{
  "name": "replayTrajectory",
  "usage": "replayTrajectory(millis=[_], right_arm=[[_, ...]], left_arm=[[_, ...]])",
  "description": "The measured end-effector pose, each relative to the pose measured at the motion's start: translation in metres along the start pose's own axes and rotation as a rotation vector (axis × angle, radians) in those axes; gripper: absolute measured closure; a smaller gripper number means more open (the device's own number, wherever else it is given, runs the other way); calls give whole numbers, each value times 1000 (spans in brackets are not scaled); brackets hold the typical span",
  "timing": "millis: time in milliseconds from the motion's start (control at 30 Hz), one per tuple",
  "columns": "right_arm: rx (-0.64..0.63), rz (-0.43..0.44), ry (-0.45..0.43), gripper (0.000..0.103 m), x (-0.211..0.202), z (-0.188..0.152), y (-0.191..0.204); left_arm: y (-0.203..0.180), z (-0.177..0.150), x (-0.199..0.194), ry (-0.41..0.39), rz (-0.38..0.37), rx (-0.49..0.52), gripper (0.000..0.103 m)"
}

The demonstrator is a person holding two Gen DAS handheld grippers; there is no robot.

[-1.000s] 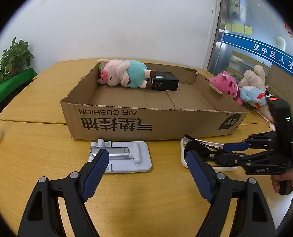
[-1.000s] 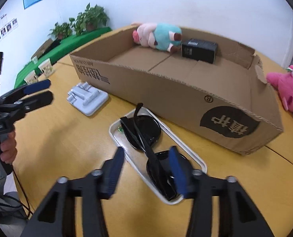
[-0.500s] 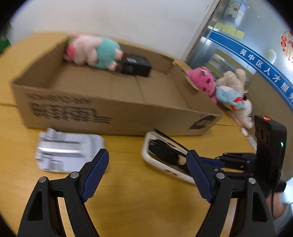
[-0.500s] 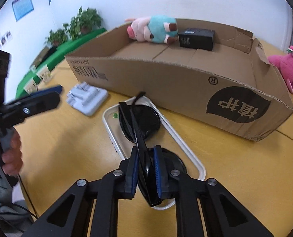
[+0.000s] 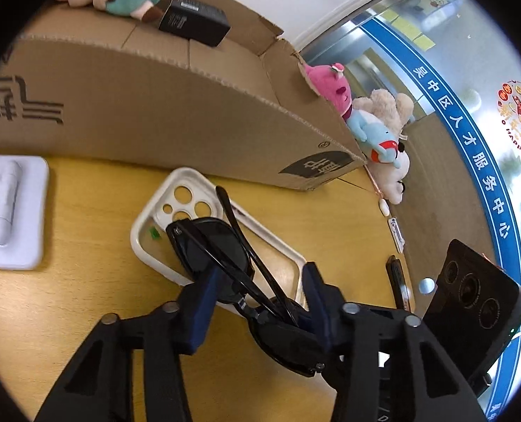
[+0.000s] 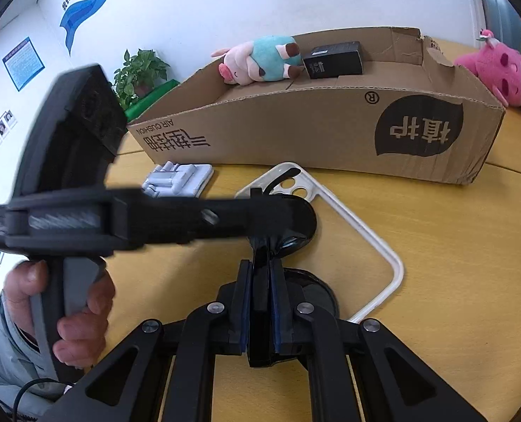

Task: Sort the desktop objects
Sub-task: 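Close the right tool on the sunglasses while the left tool grips them too, then lift the sunglasses with both tools and lower them into the cardboard box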

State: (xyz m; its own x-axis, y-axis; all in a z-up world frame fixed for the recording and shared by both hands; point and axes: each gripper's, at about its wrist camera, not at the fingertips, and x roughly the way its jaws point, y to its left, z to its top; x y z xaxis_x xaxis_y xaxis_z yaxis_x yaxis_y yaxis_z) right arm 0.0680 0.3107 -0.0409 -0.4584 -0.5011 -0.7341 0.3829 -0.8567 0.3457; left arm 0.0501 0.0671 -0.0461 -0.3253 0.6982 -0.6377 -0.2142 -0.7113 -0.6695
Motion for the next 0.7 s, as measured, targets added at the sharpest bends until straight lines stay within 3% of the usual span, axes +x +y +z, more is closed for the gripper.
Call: replayTrajectory(millis=[133,233,467,700], right_arm=[[4,17,17,94,2,-1,2],[6,24,35,94,6,-3,2],[-11,38,33,94,4,-1,12],[-56,42,-70,94,-26,27,35]], left_arm=[[5,-2,4,13,-19,-24,79],[10,-3,6,20,-55,-50,84],[-12,2,-18,-37,-17,59,87],[-48,33,-56,-114,-19,204,87]])
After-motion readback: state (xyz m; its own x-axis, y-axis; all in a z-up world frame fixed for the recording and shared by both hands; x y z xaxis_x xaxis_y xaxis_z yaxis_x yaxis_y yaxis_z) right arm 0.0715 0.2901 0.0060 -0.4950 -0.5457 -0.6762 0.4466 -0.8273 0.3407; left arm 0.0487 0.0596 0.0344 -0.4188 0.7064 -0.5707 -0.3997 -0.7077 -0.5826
